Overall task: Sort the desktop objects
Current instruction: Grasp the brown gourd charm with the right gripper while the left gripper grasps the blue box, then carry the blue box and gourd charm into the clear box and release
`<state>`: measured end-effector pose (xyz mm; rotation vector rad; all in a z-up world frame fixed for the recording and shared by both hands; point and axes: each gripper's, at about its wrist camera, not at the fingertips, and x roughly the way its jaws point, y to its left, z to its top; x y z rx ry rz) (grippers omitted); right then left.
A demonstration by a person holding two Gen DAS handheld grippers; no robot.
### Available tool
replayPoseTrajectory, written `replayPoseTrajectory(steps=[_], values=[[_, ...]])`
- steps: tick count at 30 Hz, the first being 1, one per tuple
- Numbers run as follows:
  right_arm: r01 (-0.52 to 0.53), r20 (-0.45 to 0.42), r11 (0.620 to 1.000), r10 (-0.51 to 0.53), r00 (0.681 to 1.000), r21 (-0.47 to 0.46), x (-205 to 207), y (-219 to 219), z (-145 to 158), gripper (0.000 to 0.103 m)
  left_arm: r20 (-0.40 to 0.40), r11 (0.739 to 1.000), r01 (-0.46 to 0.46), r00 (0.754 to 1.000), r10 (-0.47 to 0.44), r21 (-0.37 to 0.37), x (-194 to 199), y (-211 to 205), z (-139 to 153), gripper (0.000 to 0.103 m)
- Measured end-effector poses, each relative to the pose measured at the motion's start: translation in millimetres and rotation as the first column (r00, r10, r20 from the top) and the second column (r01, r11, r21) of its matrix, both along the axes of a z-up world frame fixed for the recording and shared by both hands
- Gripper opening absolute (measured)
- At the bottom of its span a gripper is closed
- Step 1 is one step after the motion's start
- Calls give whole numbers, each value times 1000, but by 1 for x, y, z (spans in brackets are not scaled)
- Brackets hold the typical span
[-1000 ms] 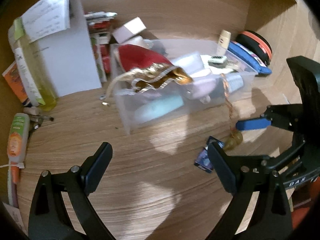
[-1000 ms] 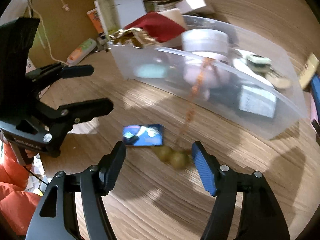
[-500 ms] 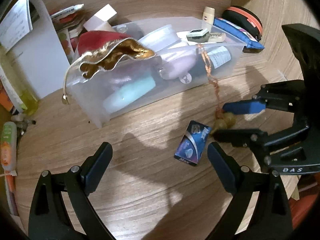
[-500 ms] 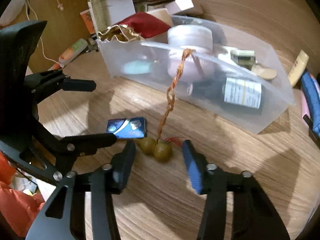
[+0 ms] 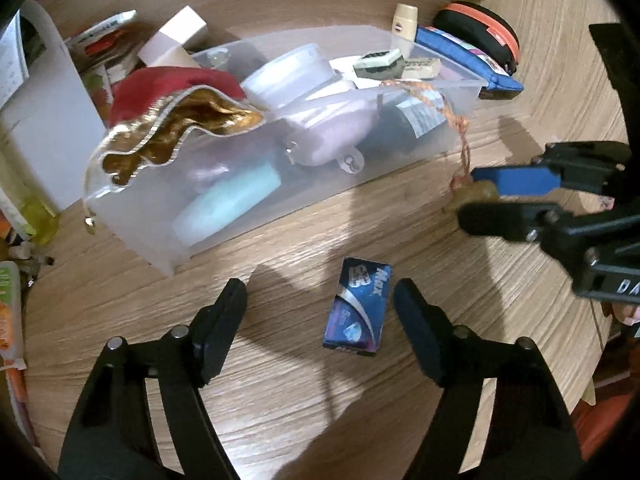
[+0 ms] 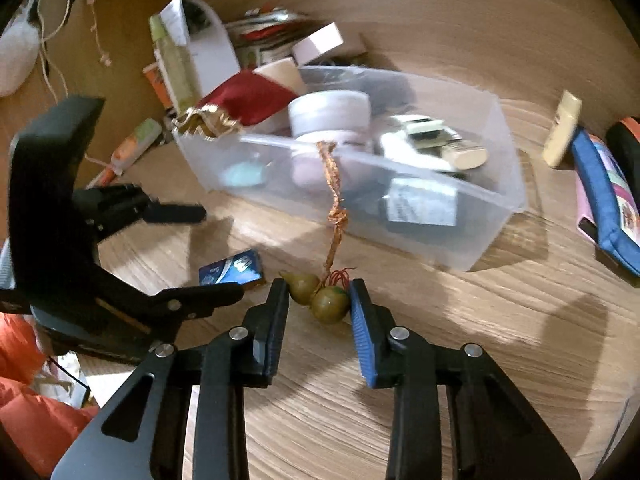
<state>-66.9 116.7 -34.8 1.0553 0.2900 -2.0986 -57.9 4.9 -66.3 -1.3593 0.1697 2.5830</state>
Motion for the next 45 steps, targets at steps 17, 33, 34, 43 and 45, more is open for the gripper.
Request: replayPoseTrajectory(steps=[17,33,34,43,45], values=[[42,-38,998,-44,998,-56,-8,12,23,28,-56,998,-11,998,14,63,10,3,13,27],[57,-131,987,-77,988,-150,-26,17,73,28,-284,982,-56,953,107,181,15,-13,89,27],[52,-128,986,-73,989,-158,-27,16,74,28,-300,981,-58,947,112,183,14,-15,94,27],[31,-166,986,-58,984,-161,-41,5,86,28,-361,981,-84,922,143,174,2,-25,118,27],[27,-172,985,-57,984,-173,-44,3,88,28,-356,980,-92,922,151,179,-3,-27,116,27]])
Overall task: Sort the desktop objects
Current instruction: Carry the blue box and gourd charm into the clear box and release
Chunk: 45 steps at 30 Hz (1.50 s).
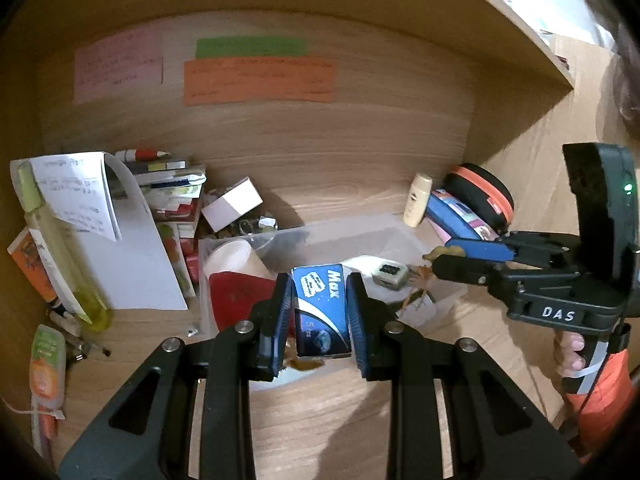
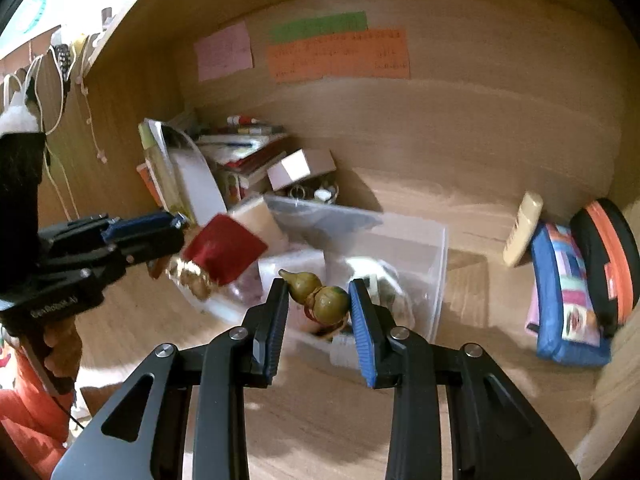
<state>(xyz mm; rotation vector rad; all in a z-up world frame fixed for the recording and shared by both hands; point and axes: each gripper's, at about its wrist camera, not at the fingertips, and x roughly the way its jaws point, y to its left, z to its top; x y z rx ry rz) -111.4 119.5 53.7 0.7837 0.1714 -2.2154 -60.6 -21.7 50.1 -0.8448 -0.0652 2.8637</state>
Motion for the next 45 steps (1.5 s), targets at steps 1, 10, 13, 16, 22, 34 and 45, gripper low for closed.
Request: replayPoseTrajectory(steps=[1,10,13,16,22,34,45], values=[[-3,4,1000,3,1000,-9,-3,-1,0,28,2,1000,-1,1000,1,4,-3,-1,-1,27],[7,156,1000,-8,988,6,-39,-15,-40,28,57,1000,7,998,-8,22,-30,-4,-17,27],[4,172,1000,-5,985,10,-43,-14,-45,28,77,1000,9,997,-11,21,-38,-3,-24,27],[-1,173,1000,-1,985,10,-43,-13,-47,28,89,1000,1,996,-3,19,-45,-3,-31,27],[-6,160,999,0,987,38,-42,-17,-51,28,112,1000,3,994,-5,22,-51,-3,-38,27],[21,106,991,-35,994,132,-37,-27,-51,29,107,1000,19,994,-21,17,-45,2,-32,33],[81,-33,980,-77,997,181,-15,-28,-32,65,46,1000,4,999,-4,4,-24,0,-19,60]])
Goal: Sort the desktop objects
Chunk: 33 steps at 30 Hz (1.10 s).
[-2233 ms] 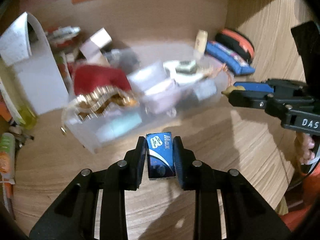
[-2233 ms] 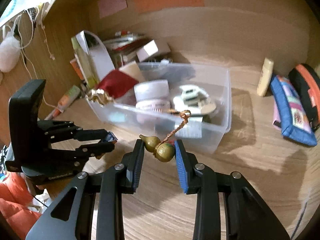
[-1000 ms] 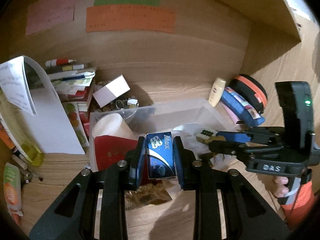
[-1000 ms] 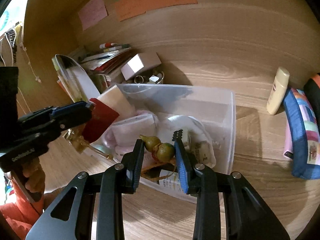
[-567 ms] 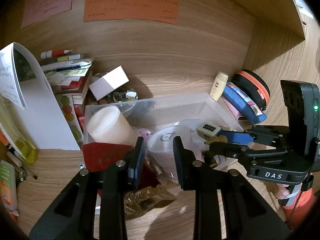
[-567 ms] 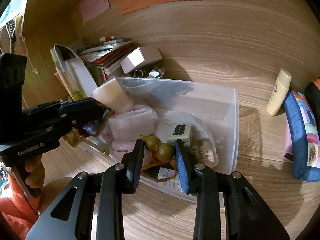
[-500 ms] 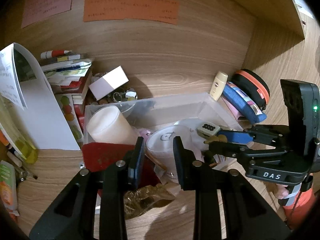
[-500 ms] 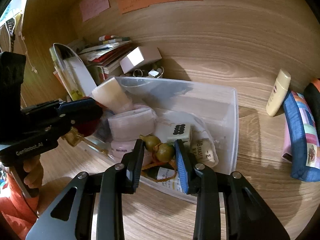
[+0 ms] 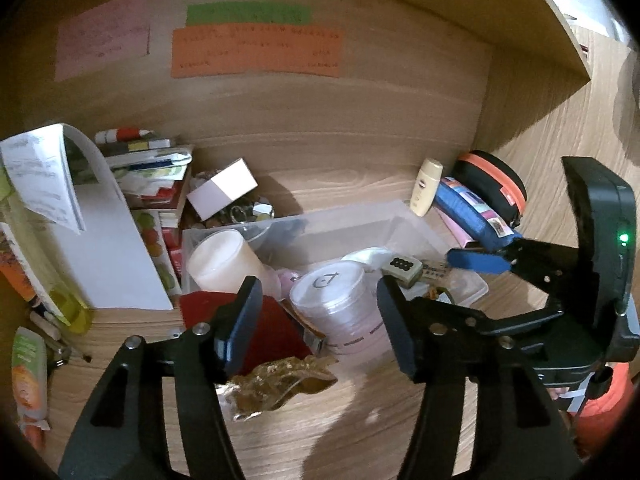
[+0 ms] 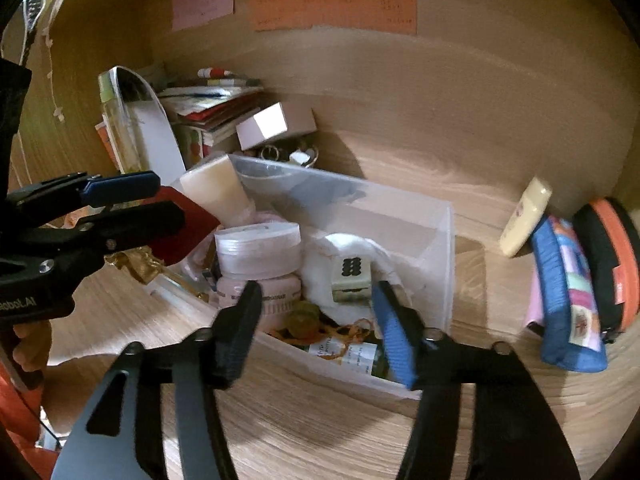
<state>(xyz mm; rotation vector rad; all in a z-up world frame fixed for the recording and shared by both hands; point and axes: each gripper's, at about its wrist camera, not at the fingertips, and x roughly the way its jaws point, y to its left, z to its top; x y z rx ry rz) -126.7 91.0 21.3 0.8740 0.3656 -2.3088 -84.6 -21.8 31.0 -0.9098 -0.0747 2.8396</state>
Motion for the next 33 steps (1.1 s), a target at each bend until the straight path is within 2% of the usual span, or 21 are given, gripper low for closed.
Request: replayPoseTrajectory(steps=[2,4,8,12,16,21,26,33], values=[[13,-27,1000,-12,1000,8,4,1,3,69,-5,1000,-6,1000,6,-3,3,-1,1,63],[25,-38,1000,-25,999,17,7,0,5,77,-15,1000,-17,1000,17,-7,8,-3,2,71],[45,-52,998,-43,998,32,12,2,8,81,-38,999,-37,999,36,-26,18,-6,4,74],[57,-55,998,-54,997,42,18,4,11,83,-50,998,-55,997,53,-39,25,-8,4,88],[70,-55,997,-68,996,43,25,9,13,87,-61,994,-80,995,75,-76,35,-5,3,96],[90,-63,995,-87,994,31,35,17,18,88,-51,992,-87,995,82,-93,45,-1,1,97],[89,-85,996,-86,993,27,48,24,22,89,-30,993,-98,995,96,-65,52,-1,-1,97],[71,-113,997,-70,991,3,61,32,29,89,-42,984,-157,987,154,-82,58,5,-6,97]])
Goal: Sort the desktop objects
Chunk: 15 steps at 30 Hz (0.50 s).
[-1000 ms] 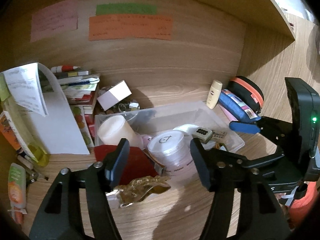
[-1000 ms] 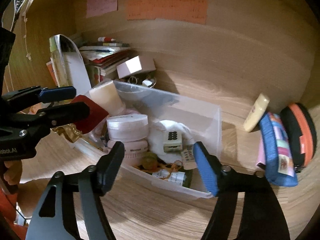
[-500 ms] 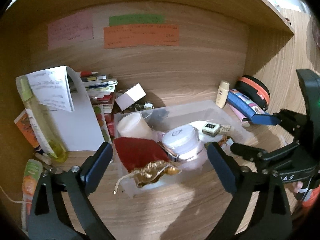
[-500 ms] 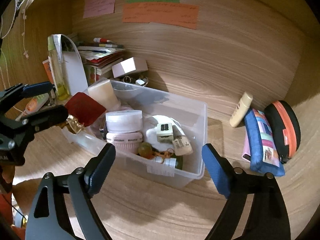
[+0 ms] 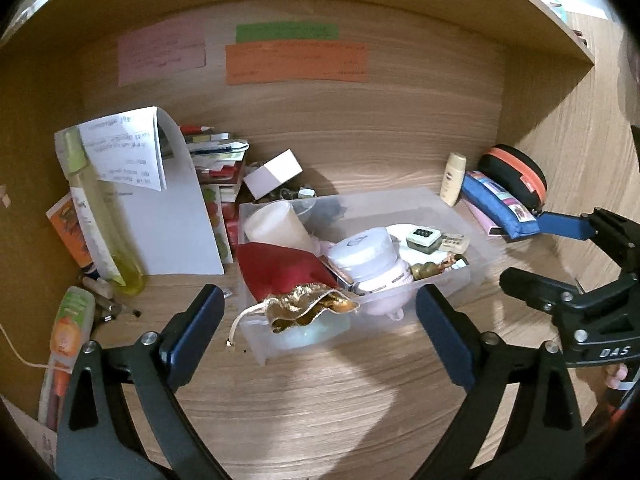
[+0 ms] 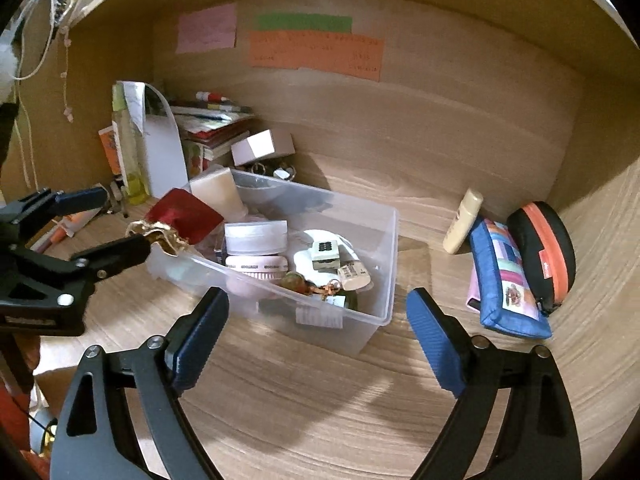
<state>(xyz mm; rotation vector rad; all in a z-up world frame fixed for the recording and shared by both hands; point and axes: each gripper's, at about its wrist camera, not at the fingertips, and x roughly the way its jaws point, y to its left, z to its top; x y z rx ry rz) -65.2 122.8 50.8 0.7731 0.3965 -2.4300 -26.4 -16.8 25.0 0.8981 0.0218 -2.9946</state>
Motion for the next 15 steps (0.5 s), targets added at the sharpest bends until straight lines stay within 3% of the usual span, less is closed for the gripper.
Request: replayPoseTrajectory(steps=[15], values=[[-5,10,999,5,1000,-35,2,5,-1,95,28,1000,-3,1000,4,-1,-6,2,-7,97]])
